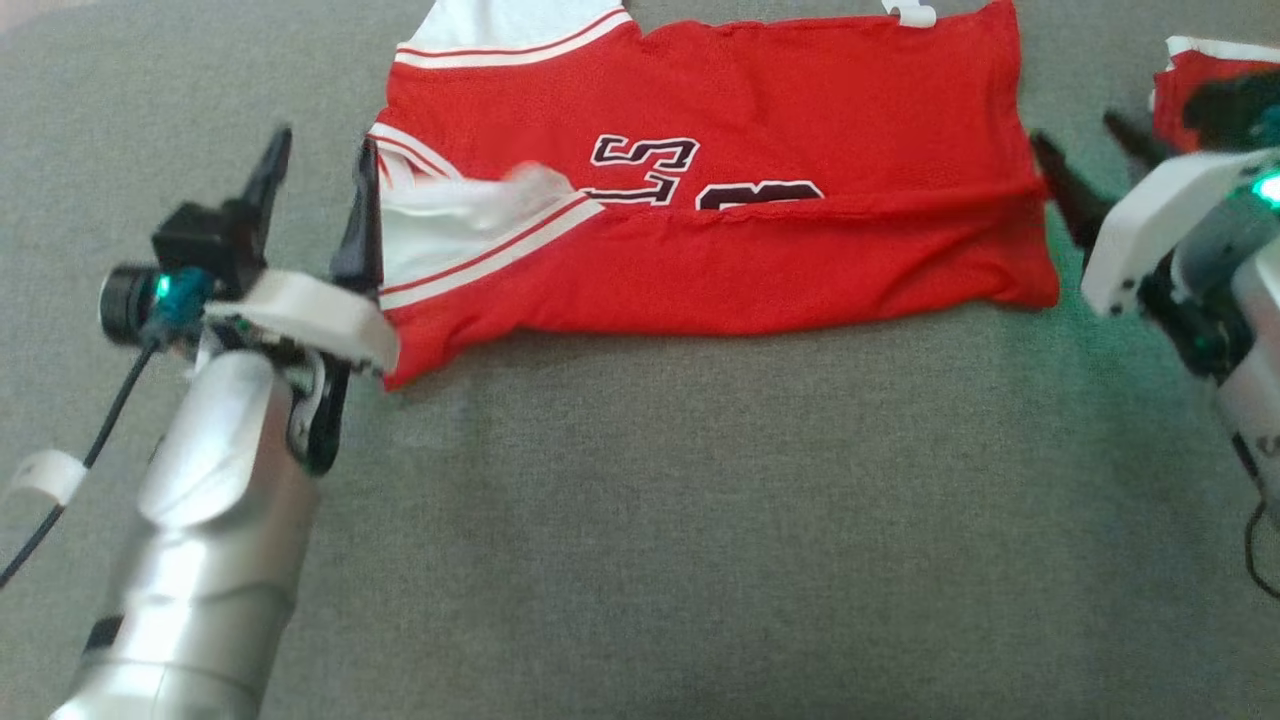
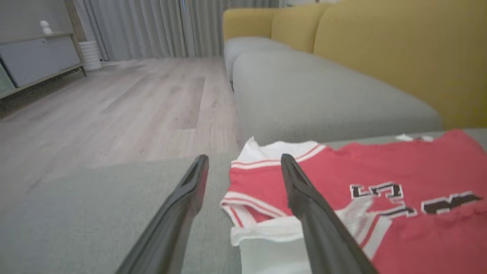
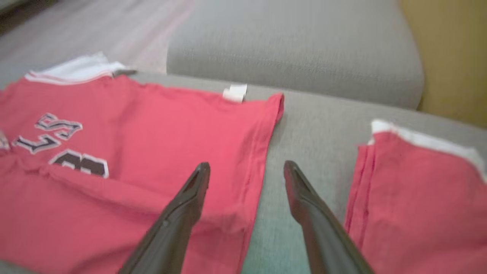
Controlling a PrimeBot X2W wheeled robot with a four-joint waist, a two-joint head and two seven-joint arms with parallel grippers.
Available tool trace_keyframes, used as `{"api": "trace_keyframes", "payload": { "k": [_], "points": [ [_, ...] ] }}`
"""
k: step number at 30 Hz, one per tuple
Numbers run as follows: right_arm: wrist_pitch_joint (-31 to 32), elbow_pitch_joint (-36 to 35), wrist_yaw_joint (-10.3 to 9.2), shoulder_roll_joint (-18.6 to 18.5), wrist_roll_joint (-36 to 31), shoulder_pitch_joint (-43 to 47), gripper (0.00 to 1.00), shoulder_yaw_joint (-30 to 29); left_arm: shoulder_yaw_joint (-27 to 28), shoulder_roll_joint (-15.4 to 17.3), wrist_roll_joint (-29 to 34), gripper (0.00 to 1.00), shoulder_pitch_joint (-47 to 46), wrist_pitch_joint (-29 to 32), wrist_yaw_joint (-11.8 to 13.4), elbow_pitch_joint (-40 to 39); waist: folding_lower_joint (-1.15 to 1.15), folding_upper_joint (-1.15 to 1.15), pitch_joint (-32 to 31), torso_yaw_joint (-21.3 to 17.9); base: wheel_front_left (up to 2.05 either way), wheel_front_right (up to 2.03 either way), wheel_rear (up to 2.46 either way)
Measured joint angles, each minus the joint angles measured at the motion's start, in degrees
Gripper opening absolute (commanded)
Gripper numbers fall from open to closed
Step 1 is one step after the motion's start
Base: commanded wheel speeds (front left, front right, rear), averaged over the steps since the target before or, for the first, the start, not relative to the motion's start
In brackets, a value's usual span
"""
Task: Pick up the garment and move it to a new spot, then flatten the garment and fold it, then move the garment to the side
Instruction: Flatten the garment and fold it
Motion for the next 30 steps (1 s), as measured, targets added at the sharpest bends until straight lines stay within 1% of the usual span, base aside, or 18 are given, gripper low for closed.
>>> {"api": "trace_keyframes", "payload": {
  "k": [3, 7, 9, 11, 15, 20, 21, 24, 25, 28, 30],
  "points": [
    [-6.5, 1.1, 0.00, 0.8, -1.1, -1.4, 1.00, -2.0, 1.6, -1.7, -1.3, 1.00, -2.3, -4.1, 0.4, -0.4, 0.00, 0.00, -0.6, 0.0, 0.00, 0.00, 0.00],
    [-16.4, 1.7, 0.00, 2.9, -2.2, -1.5, 1.00, -6.3, 3.8, -2.4, -1.6, 1.00, -2.3, -5.5, 0.3, -4.4, -0.01, 0.00, -2.0, -0.2, 0.00, 0.00, 0.00],
    [-20.0, 1.5, 0.00, 4.5, -3.2, -1.4, 1.00, -8.1, 5.7, -2.5, -1.4, 1.00, -0.8, -5.6, 0.3, -9.6, -0.01, 0.00, -2.8, -0.4, 0.00, 0.00, 0.00],
    [-21.8, 0.4, 0.00, 6.4, -4.1, -1.1, 1.00, -11.2, 7.5, -2.9, -0.5, 1.00, 1.5, -5.8, 0.3, -14.7, -0.01, 0.00, -3.7, -0.8, 0.00, 0.00, 0.00],
    [-22.9, -3.2, 0.00, 10.2, -8.7, 3.1, 1.00, -19.3, 9.6, -4.4, 1.5, 1.00, 9.1, -5.8, 0.3, -20.5, -0.02, 0.00, -5.7, -1.6, 0.00, 0.00, 0.00],
    [-23.0, -12.8, 0.00, 17.4, -17.5, 15.0, 1.00, -31.0, 10.7, -5.9, 4.4, 1.00, 18.3, -5.8, 0.3, -24.5, -0.02, 0.00, -8.3, -2.4, 0.00, 0.00, 0.00],
    [-23.0, -12.8, 0.00, 17.4, -17.5, 15.0, 1.00, -31.0, 10.7, -5.9, 4.4, 1.00, 18.3, -5.8, 0.3, -24.5, -0.02, 0.00, -8.3, -2.4, 0.00, 0.00, 0.00],
    [-23.0, -17.6, 0.00, 21.9, -24.1, 22.8, 1.00, -36.2, 11.1, -6.8, 5.6, 1.00, 22.4, -5.8, 0.5, -25.7, -0.02, 0.00, -9.9, -2.7, 0.00, 0.00, 0.00],
    [-23.0, -20.1, 0.00, 24.0, -26.6, 27.6, 1.00, -39.1, 11.3, -7.3, 6.1, 1.00, 25.5, -5.8, 0.9, -26.0, -0.02, 0.00, -10.9, -2.9, 0.00, 0.00, 0.00],
    [-23.0, -22.3, 0.00, 24.7, -27.6, 33.5, 1.00, -41.1, 11.9, -7.6, 6.3, 1.00, 30.0, -5.8, 1.4, -26.2, -0.03, 0.00, -12.3, -3.3, 0.00, 0.00, 0.00],
    [-23.0, -23.3, 0.00, 24.7, -26.9, 36.7, 1.00, -40.9, 12.0, -7.6, 6.4, 1.00, 32.0, -5.8, 1.7, -26.4, -0.03, 0.00, -12.9, -3.4, 0.00, 0.00, 0.00]
  ]
}}
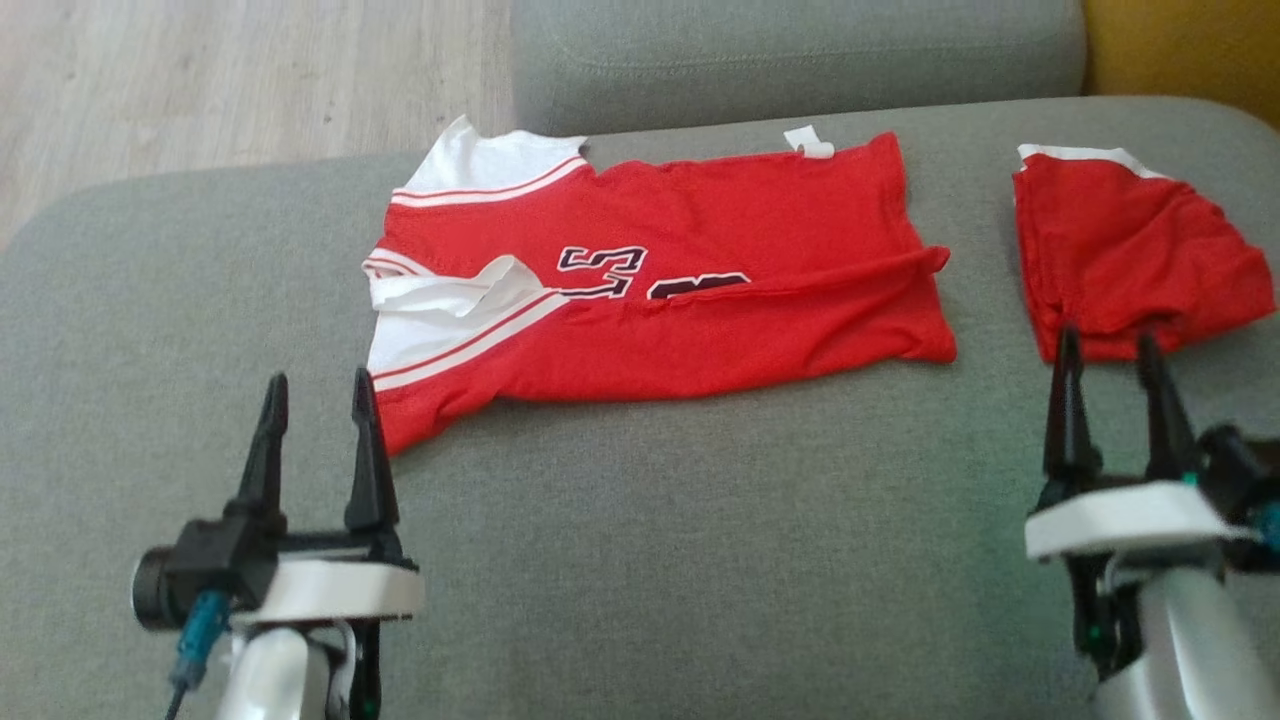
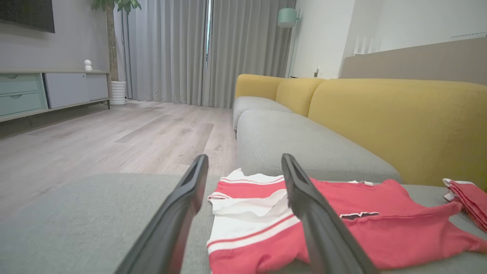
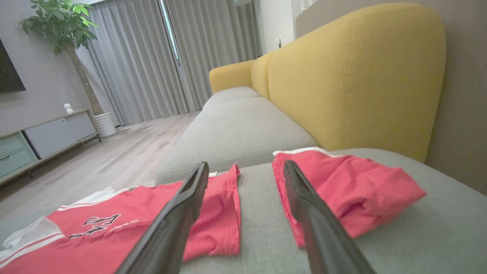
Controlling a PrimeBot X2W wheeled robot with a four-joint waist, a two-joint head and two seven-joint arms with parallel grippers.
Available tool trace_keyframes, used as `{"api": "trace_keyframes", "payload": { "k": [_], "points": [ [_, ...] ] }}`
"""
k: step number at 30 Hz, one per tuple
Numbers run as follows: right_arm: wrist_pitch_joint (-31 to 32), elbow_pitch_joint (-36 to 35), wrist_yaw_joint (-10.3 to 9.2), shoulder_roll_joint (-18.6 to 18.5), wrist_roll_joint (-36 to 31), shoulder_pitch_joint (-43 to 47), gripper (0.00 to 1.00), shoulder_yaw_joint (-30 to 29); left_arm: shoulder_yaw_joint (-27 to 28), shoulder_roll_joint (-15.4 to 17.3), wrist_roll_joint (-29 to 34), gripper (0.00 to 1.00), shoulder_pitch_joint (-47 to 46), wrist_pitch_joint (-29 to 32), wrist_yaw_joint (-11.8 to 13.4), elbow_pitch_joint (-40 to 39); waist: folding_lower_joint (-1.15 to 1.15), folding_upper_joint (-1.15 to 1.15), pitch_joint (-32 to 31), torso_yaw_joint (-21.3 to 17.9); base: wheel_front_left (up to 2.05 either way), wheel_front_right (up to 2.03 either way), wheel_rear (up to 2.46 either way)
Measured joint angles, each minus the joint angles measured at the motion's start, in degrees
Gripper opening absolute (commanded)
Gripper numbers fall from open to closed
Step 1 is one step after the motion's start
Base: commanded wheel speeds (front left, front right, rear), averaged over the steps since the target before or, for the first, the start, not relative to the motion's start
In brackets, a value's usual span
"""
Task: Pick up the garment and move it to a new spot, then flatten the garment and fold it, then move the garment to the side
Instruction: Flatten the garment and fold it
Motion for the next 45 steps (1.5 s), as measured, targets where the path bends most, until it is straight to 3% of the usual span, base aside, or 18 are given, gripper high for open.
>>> {"api": "trace_keyframes", "payload": {
  "k": [11, 21, 33, 38, 39, 40, 41, 45],
  "points": [
    [0.0, -2.0, 0.00, 0.5, 1.4, 3.8, 1.00, 0.3, -1.4, -0.1, -0.1, 1.00, 1.7, 0.0, 1.2, 1.1, 0.01, 0.00, 0.0, -0.7, 0.00, 0.00, 0.00],
    [0.0, -2.6, 0.00, 0.5, 2.0, 1.2, 1.00, 2.2, -1.4, 0.1, 1.3, 1.00, -7.2, 0.7, 2.6, 20.2, 0.02, 0.00, 3.8, -1.5, 0.00, 0.00, 0.00],
    [0.0, -3.7, 0.00, 0.5, 3.5, -0.8, 1.00, 3.9, -0.2, 2.8, 1.0, 1.00, -20.2, 8.1, 5.1, 37.7, 0.03, 0.00, 9.0, -3.8, 0.00, 0.00, 0.00],
    [0.0, -3.8, 0.00, 0.5, 4.0, -0.9, 1.00, 4.1, -1.3, 3.2, 1.1, 1.00, -23.6, 10.7, 3.0, 41.1, 0.02, 0.00, 9.5, -4.0, 0.00, 0.00, 0.00],
    [0.0, -3.8, 0.00, 0.5, 4.0, -0.9, 1.00, 4.0, -1.5, 3.2, 1.1, 0.78, -24.1, 11.2, 2.4, 41.7, 0.02, 0.00, 9.4, -4.0, 0.00, 0.00, 0.00],
    [0.0, -3.7, 0.00, 0.5, 4.0, -0.9, 1.00, 4.0, -1.7, 3.2, 1.1, 0.12, -24.3, 11.2, 1.6, 42.1, 0.02, 0.00, 9.4, -3.8, 0.00, 0.00, 0.00],
    [0.0, -3.2, 0.00, 0.5, 4.0, -1.0, 1.00, 4.0, -1.9, 3.1, 1.0, 0.00, -24.4, 11.2, 1.2, 42.1, 0.02, 0.00, 9.4, -3.7, 0.00, 0.00, 0.00],
    [-0.1, 0.7, 0.00, 0.5, 3.4, -2.8, 1.00, 4.7, -2.5, 2.6, 0.8, 0.00, -24.6, 9.0, 0.9, 42.2, 0.02, 0.00, 9.2, -2.7, 0.00, 0.00, 0.00]
  ]
}}
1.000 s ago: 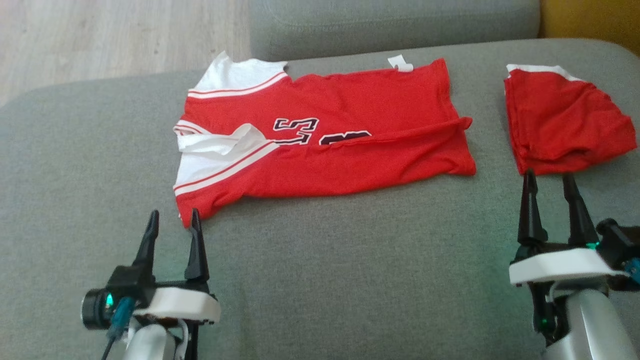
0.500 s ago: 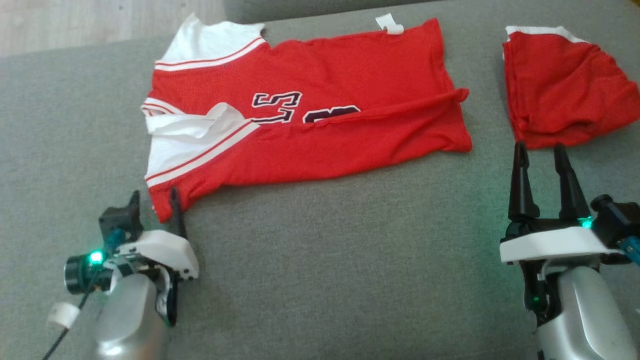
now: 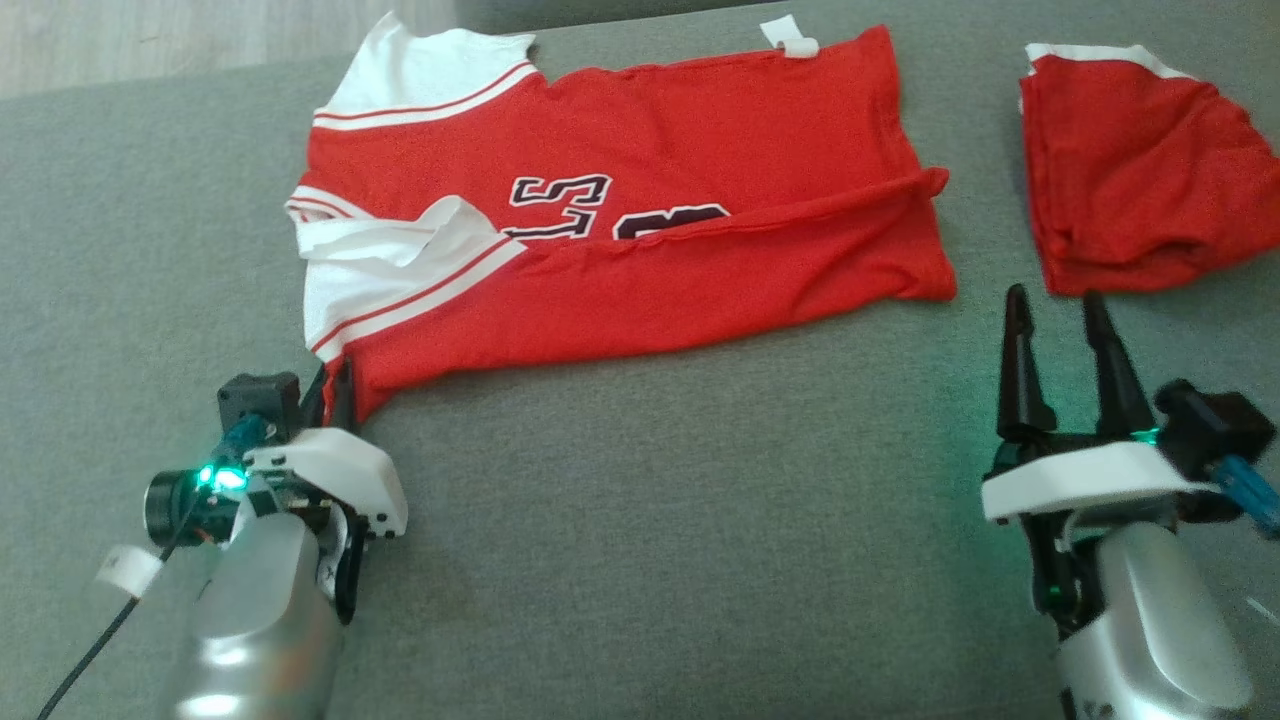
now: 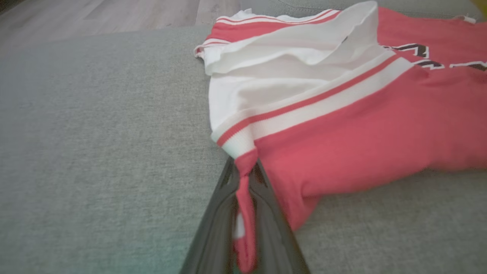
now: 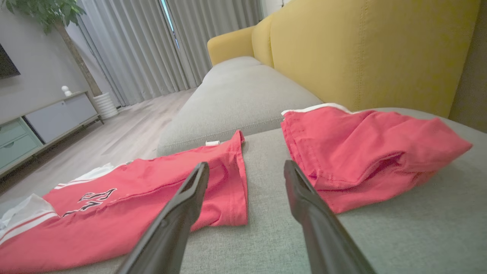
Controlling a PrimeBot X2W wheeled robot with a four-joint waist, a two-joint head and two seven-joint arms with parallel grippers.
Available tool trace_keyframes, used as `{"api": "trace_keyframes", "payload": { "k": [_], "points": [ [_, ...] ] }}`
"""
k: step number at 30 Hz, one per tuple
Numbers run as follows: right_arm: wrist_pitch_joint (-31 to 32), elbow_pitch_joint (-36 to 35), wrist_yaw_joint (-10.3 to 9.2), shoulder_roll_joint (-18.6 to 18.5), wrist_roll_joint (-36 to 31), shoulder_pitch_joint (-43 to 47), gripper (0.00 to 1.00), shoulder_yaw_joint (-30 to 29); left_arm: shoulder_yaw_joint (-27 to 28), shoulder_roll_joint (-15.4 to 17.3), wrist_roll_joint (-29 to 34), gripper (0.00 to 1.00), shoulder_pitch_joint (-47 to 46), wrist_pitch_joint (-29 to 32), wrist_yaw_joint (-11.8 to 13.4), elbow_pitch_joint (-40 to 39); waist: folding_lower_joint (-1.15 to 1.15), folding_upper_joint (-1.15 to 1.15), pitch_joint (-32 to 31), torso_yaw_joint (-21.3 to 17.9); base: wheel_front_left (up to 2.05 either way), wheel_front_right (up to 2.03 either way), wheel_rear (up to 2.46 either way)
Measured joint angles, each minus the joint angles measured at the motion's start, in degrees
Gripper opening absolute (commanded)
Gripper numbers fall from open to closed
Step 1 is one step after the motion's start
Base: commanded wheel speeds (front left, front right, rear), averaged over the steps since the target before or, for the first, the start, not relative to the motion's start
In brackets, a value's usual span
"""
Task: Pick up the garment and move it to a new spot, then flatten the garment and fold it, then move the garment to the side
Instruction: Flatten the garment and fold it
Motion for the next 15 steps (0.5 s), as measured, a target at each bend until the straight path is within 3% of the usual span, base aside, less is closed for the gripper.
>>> {"api": "trace_keyframes", "payload": {
  "k": [6, 11, 15],
  "points": [
    [3.0, 10.1, 0.00, 0.0, -0.1, -5.8, 1.00, -0.4, -0.8, 0.0, 0.0, 0.00, -0.2, -5.1, 0.1, -2.0, 0.00, 0.00, 0.0, 1.6, 0.00, 0.00, 0.00],
    [8.2, 21.1, 0.00, -0.1, 1.0, -14.6, 1.00, -3.3, -4.3, 0.5, 2.3, 0.00, -2.9, -7.5, -2.4, -6.2, 0.01, 0.00, 0.4, 3.4, 0.00, 0.00, 0.00],
    [10.4, 29.8, 0.00, -0.1, 0.5, -20.2, 1.00, -4.7, -6.4, 0.6, 3.6, 0.00, -4.3, -8.0, -2.9, -7.6, 0.01, 0.00, 1.0, 4.8, 0.00, 0.00, 0.00]
  ]
}}
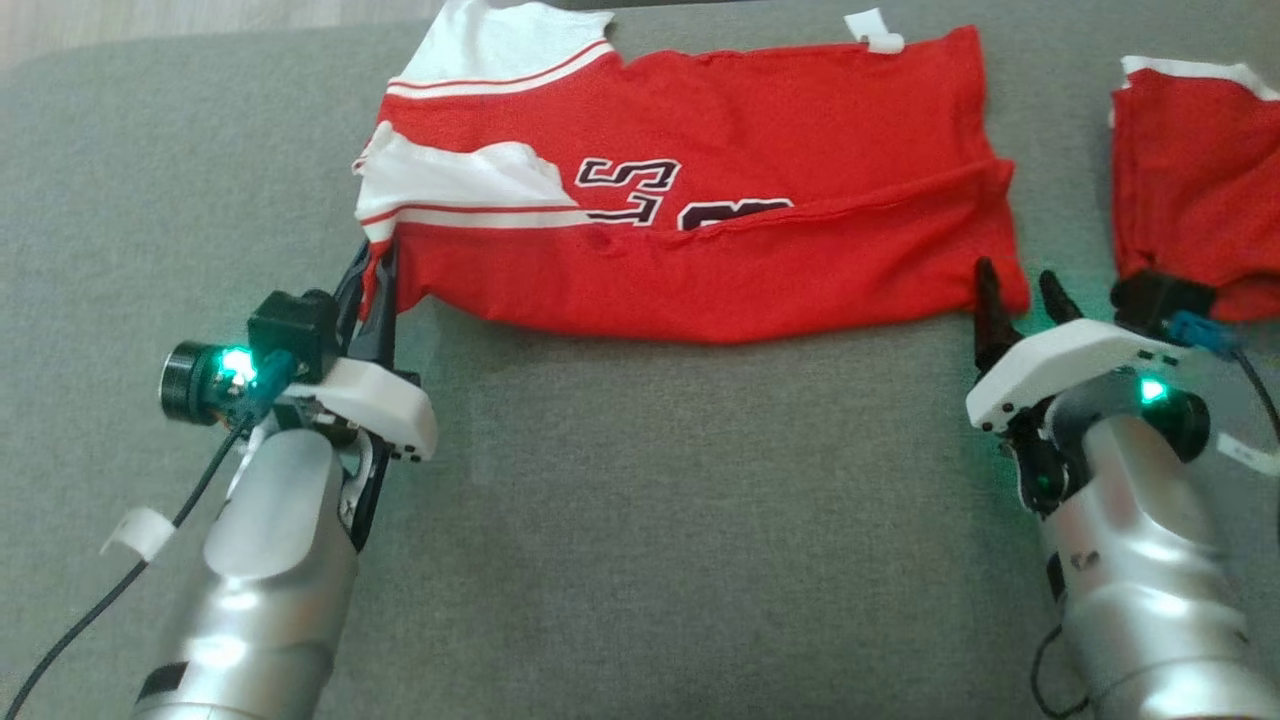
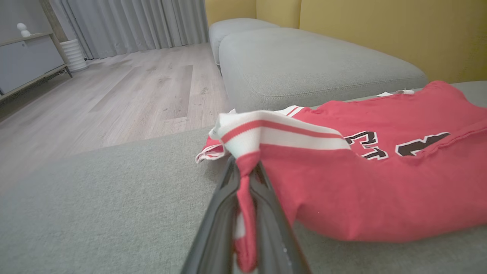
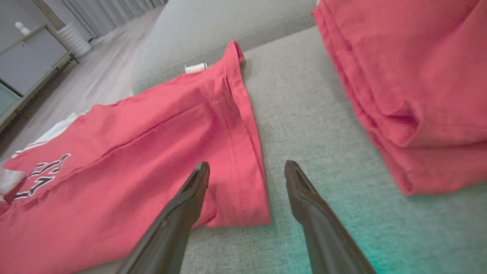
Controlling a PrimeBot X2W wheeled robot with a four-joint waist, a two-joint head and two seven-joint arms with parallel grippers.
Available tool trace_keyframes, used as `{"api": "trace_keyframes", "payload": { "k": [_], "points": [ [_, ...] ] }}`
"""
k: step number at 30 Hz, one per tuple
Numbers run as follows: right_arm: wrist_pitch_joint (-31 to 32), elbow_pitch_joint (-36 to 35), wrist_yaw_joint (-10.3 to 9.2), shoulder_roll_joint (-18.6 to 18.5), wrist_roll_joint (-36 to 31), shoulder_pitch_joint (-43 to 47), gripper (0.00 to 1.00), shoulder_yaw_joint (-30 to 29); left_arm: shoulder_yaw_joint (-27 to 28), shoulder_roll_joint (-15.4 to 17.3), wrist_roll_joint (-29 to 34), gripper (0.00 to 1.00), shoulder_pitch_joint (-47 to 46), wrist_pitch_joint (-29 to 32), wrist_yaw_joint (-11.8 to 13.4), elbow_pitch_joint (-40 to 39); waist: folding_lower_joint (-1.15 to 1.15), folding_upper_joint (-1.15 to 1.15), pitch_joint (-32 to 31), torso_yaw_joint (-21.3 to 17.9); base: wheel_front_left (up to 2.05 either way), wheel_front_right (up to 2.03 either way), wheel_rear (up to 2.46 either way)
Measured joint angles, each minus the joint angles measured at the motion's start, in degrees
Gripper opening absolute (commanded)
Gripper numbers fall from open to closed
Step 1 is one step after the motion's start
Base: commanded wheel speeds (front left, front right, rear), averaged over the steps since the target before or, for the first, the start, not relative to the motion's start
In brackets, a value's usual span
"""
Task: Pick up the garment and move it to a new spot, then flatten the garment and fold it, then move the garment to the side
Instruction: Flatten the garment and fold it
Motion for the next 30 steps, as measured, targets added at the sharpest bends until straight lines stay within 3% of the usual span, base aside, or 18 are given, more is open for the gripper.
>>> {"api": "trace_keyframes", "payload": {
  "k": [8, 9, 10, 11, 15, 20, 25, 30],
  "points": [
    [1.4, 14.0, 0.00, -0.5, -6.2, -8.3, 1.00, -3.2, -1.1, 0.1, 0.0, 0.00, 0.0, -0.1, 0.0, -0.7, -0.01, 0.00, 0.8, 1.4, 0.00, 0.00, 0.00],
    [1.3, 15.3, 0.00, -0.7, -6.4, -9.2, 0.93, -3.3, -1.3, 0.1, 0.0, 0.00, 0.0, -0.1, 0.0, -0.8, 0.00, 0.00, 0.9, 1.5, 0.00, 0.00, 0.00],
    [1.0, 16.4, 0.00, -0.8, -6.6, -9.8, 0.60, -3.3, -1.5, 0.1, 0.0, 0.00, 0.0, -0.1, 0.1, -0.9, 0.00, 0.00, 0.9, 1.6, 0.00, 0.00, 0.00],
    [0.4, 17.4, 0.00, -0.9, -6.6, -10.4, 0.00, -3.0, -1.6, 0.1, 0.0, 0.00, 0.0, -0.1, 0.1, -1.0, 0.00, 0.00, 0.9, 1.6, 0.00, 0.00, 0.00],
    [-3.5, 19.9, 0.00, -1.1, -7.0, -11.0, 0.00, -0.5, -1.6, 0.2, -0.1, 0.00, 0.3, -0.5, 0.1, -1.0, 0.00, 0.00, 0.6, 1.4, 0.00, 0.00, 0.00],
    [-7.5, 21.1, 0.00, -1.0, -12.2, -10.8, 0.00, -0.8, -1.2, 1.2, -0.8, 0.00, 1.6, -0.5, 0.6, -1.0, 0.00, 0.00, -0.6, 0.5, 0.00, 0.00, 0.00],
    [-9.1, 20.1, 0.00, -0.9, -16.7, -9.3, 0.00, -2.1, -0.3, 2.1, -1.9, 0.00, 5.4, -0.5, 0.7, -0.7, -0.01, 0.00, -3.3, -0.5, 0.00, 0.00, 0.00],
    [-9.1, 20.0, 0.00, -0.7, -16.0, -5.5, 0.00, -0.1, 0.0, 2.3, -3.2, 0.00, 9.6, -0.5, 1.2, -1.6, -0.01, 0.00, -6.5, -1.4, 0.00, 0.00, 0.00]
  ]
}}
